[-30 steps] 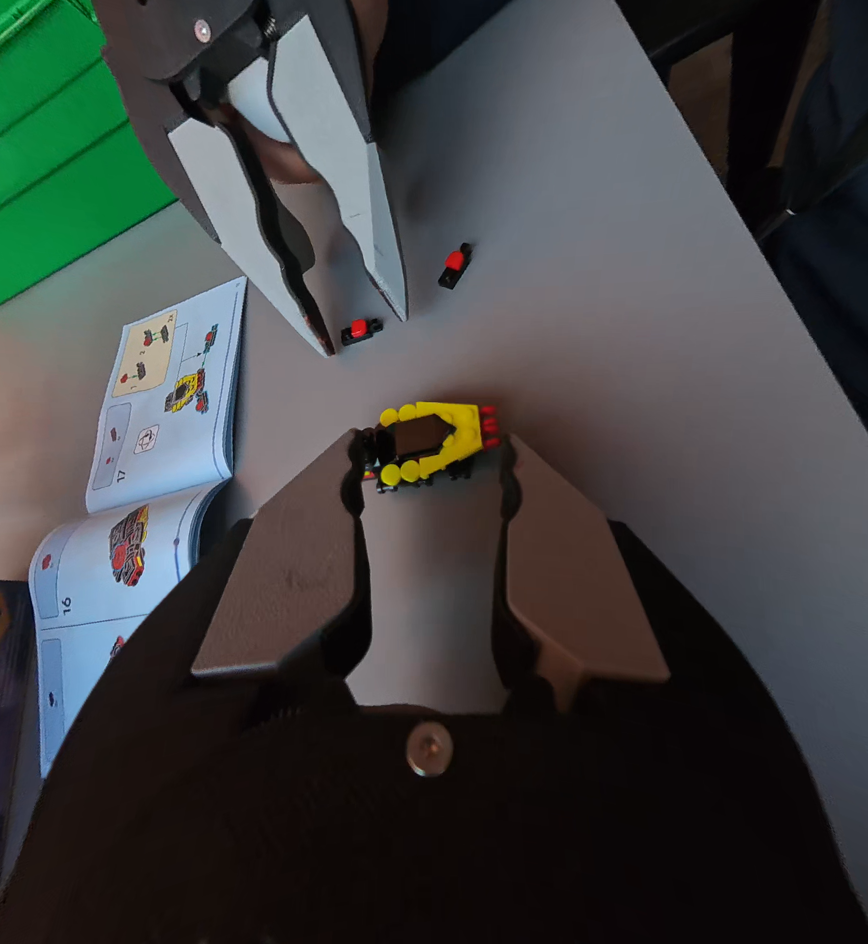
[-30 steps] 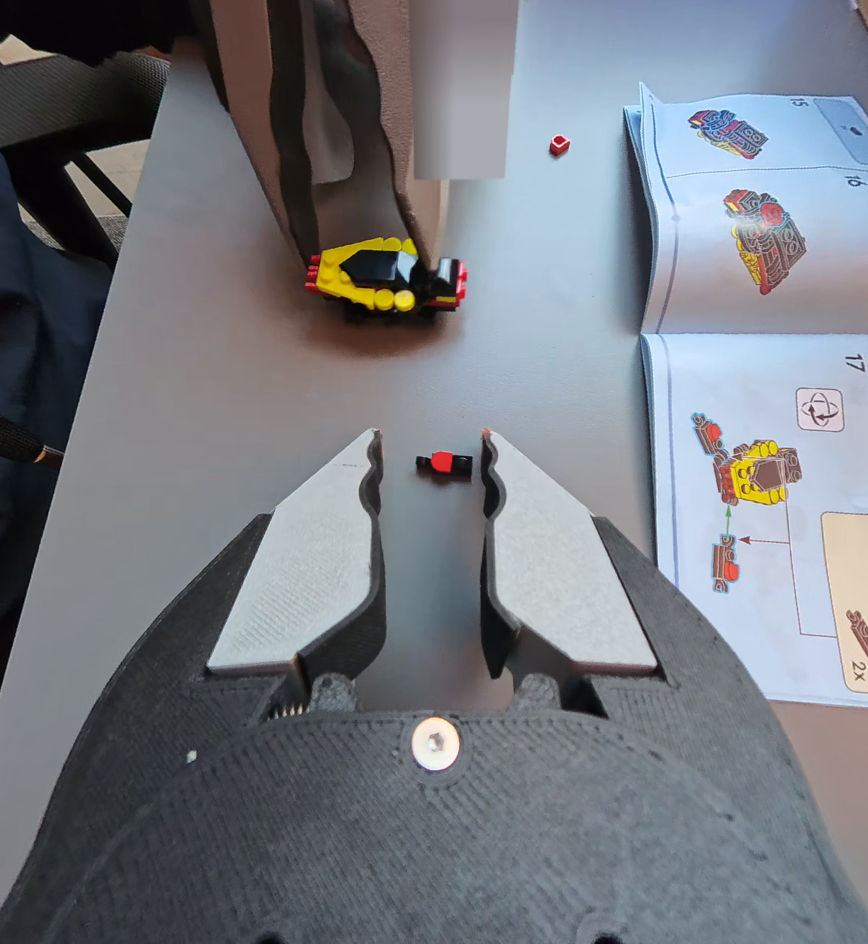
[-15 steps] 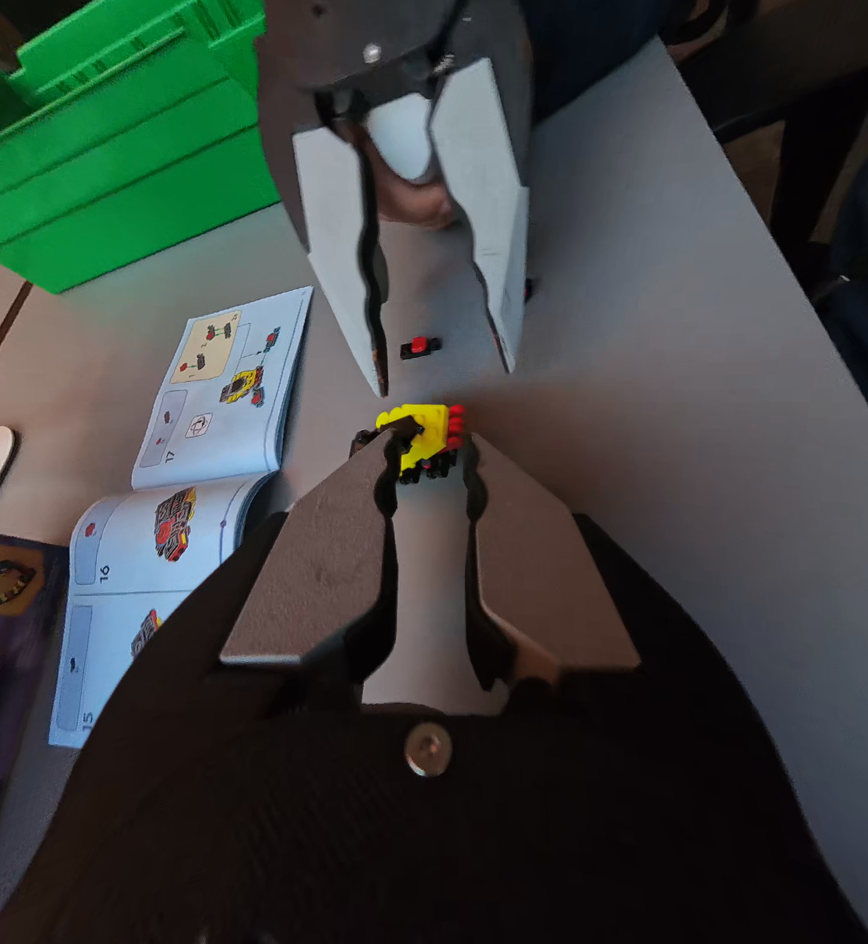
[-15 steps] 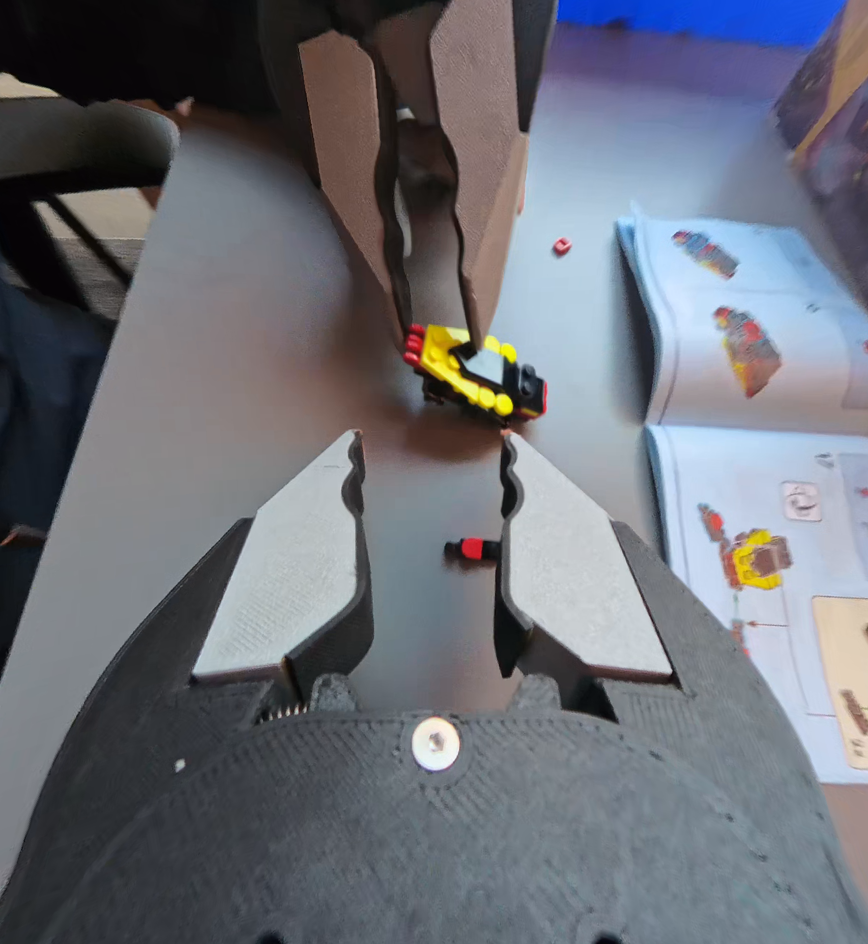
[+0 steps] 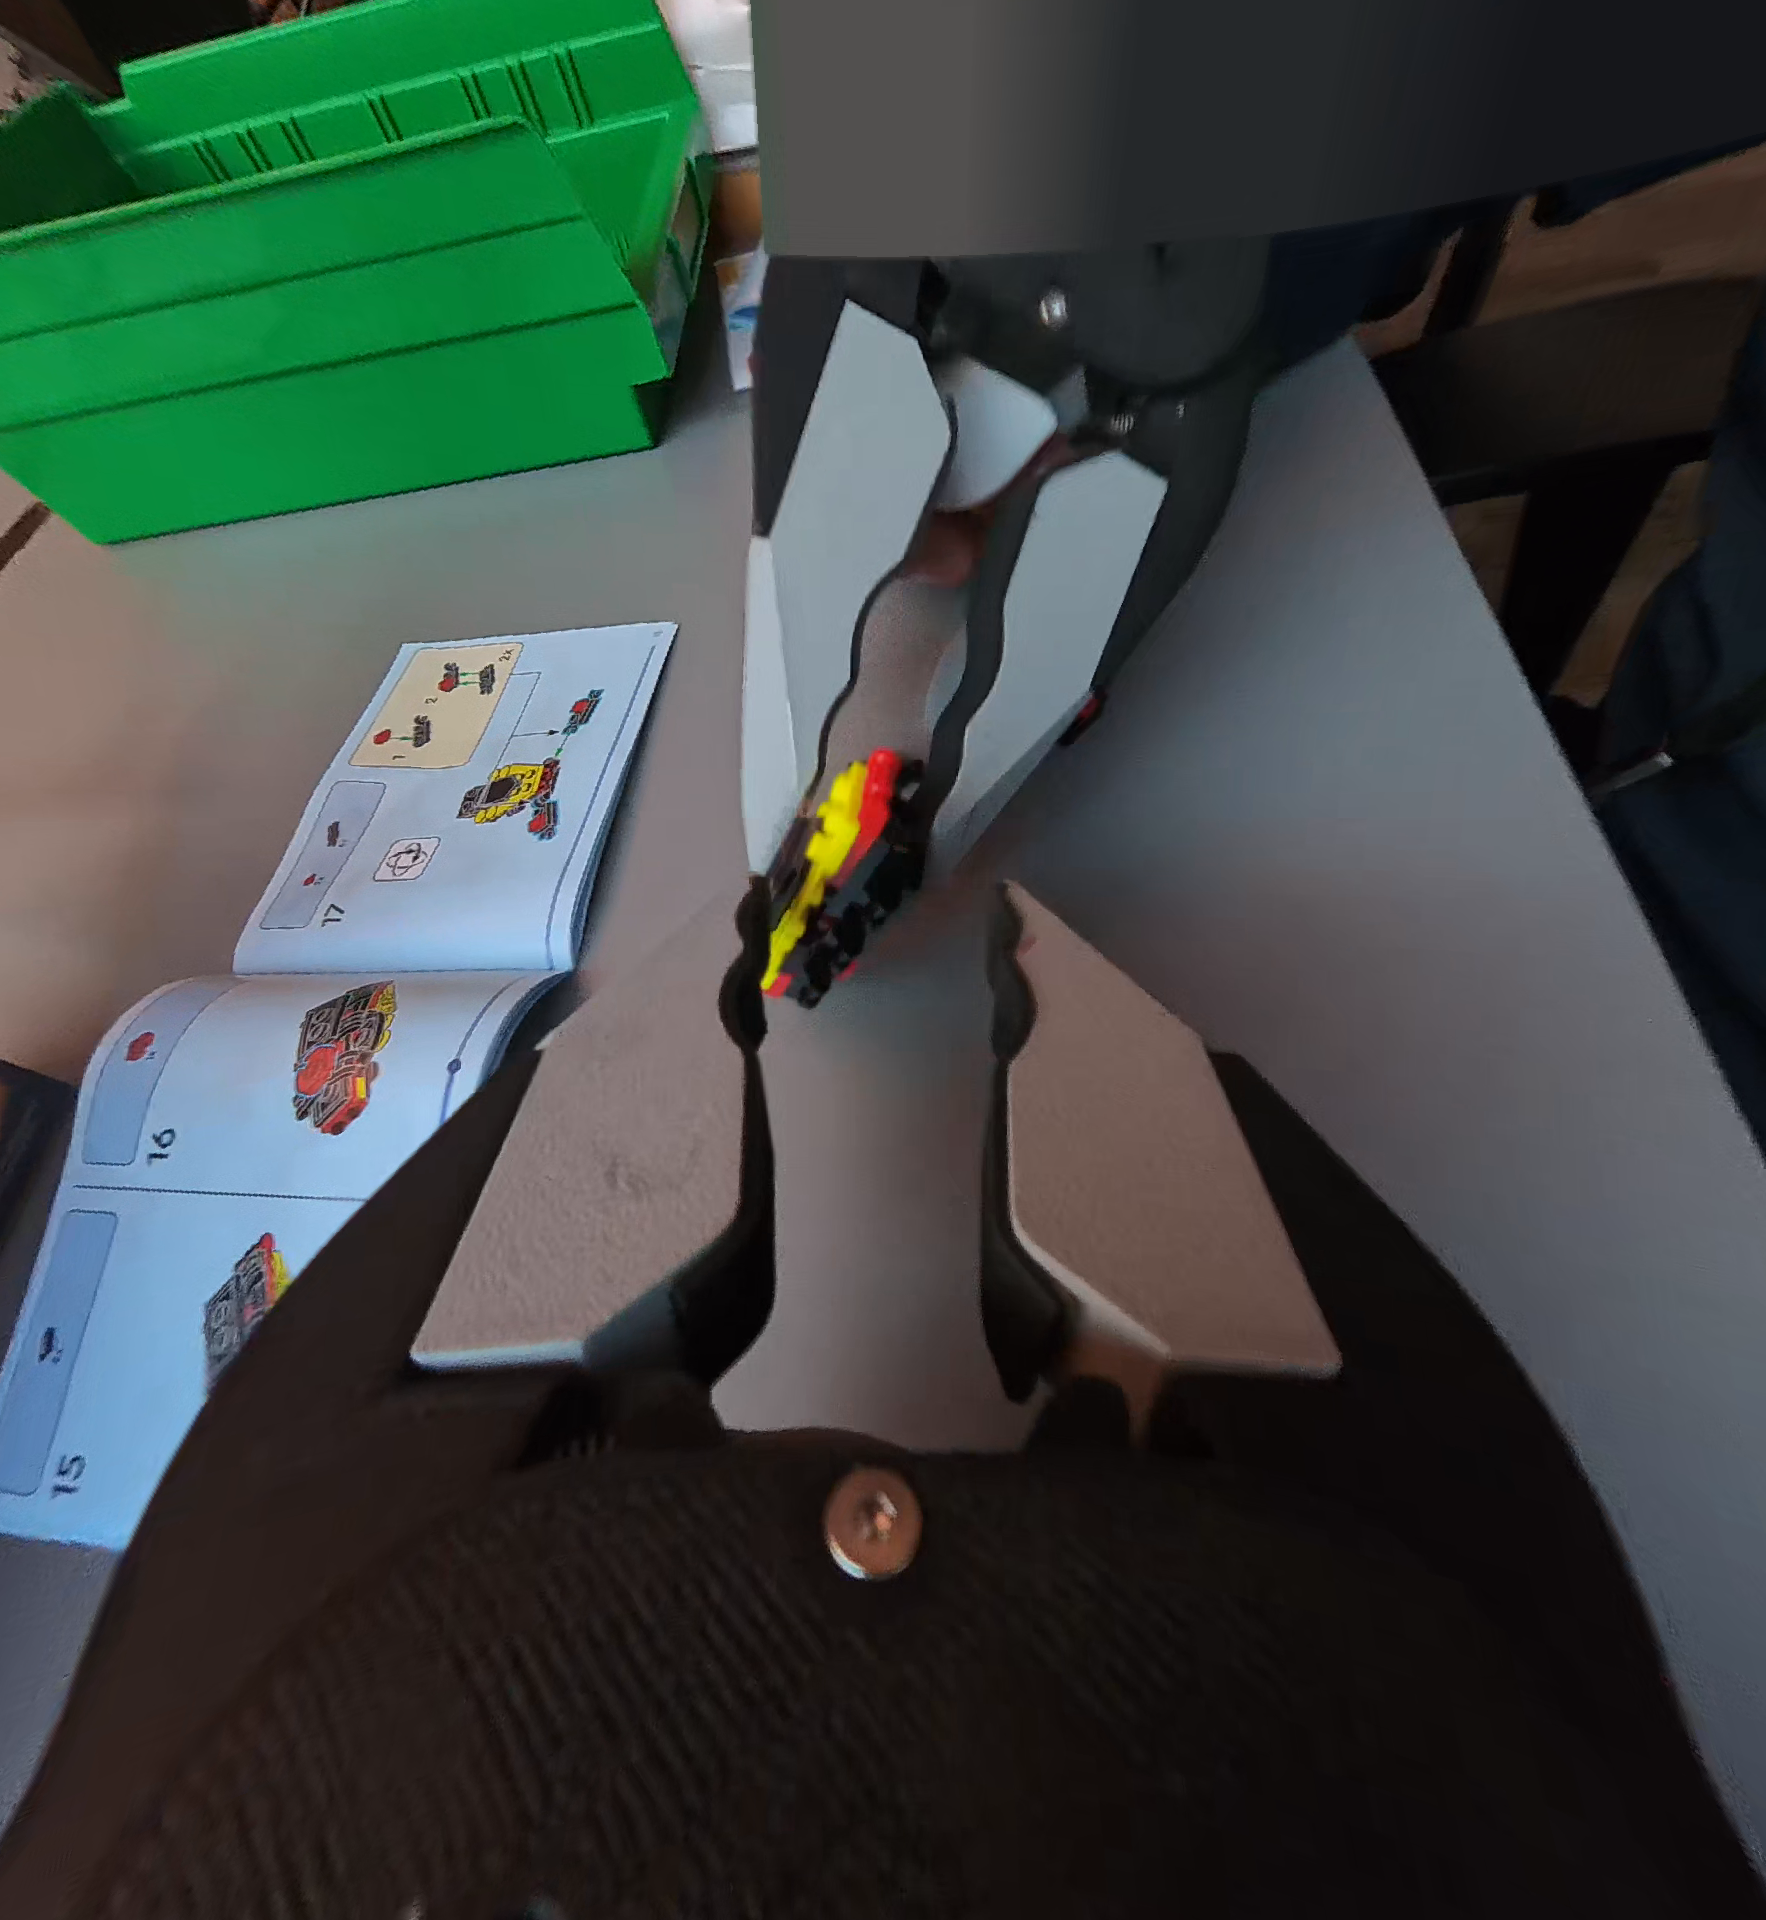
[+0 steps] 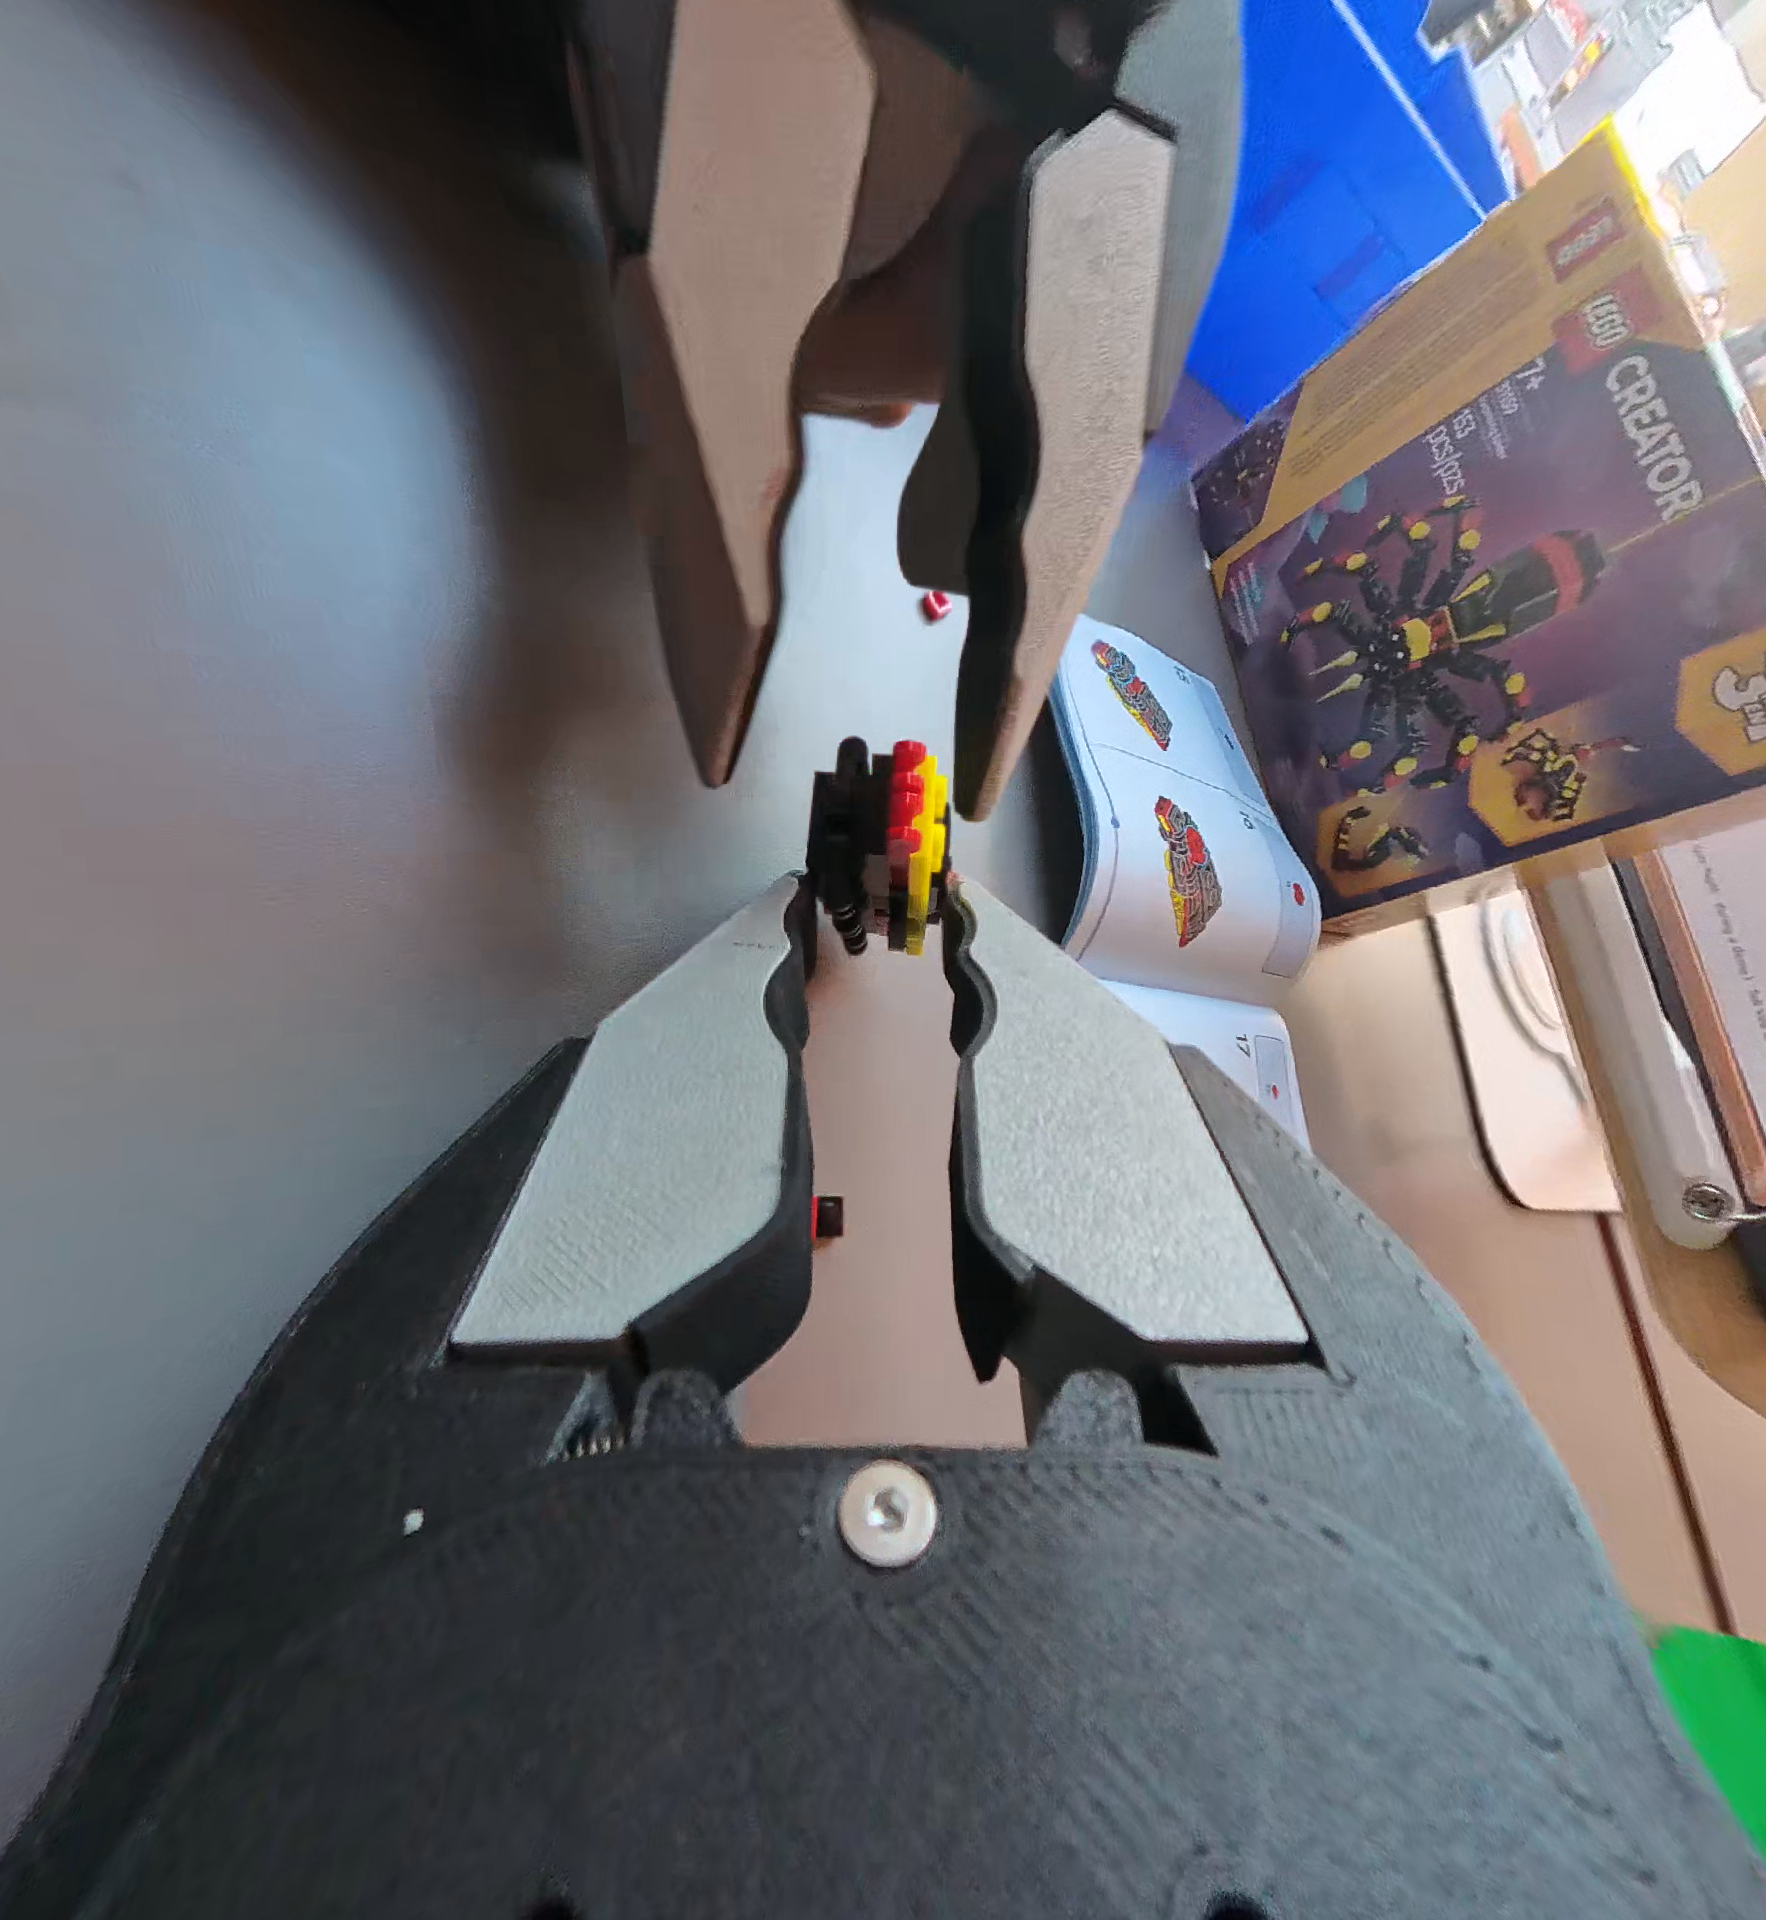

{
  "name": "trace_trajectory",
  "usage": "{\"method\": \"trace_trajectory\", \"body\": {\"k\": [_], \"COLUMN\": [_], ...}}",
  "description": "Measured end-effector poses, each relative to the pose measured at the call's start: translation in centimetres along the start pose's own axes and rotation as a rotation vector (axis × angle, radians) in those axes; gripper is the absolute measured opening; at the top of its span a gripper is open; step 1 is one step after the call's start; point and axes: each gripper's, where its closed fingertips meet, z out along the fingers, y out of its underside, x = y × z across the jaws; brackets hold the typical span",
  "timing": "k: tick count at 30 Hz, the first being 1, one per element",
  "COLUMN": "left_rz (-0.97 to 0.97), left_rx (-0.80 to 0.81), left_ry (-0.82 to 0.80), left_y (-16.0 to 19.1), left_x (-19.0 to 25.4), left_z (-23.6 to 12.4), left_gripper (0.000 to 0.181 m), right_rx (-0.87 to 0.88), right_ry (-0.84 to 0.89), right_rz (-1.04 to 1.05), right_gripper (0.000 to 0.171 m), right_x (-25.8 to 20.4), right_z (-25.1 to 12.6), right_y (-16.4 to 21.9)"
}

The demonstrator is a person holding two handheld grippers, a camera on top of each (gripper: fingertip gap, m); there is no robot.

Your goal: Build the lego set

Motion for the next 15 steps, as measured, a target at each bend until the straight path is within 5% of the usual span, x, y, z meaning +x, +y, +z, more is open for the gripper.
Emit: {"method": "trace_trajectory", "body": {"k": [6,15], "left_rz": [0.217,0.352], "left_rx": [0.014,-0.027], "left_ry": [-0.135,-0.124], "left_y": [-0.6,0.0], "left_x": [-0.3,0.7], "left_z": [0.5,1.0], "left_gripper": [0.027,0.021], "right_rx": [0.095,0.057], "right_ry": [-0.118,-0.161], "right_rz": [0.049,-0.063], "right_gripper": [0.021,0.017], "right_x": [-0.5,-1.5], "right_z": [-1.0,-1.4], "right_y": [-0.6,0.2]}}
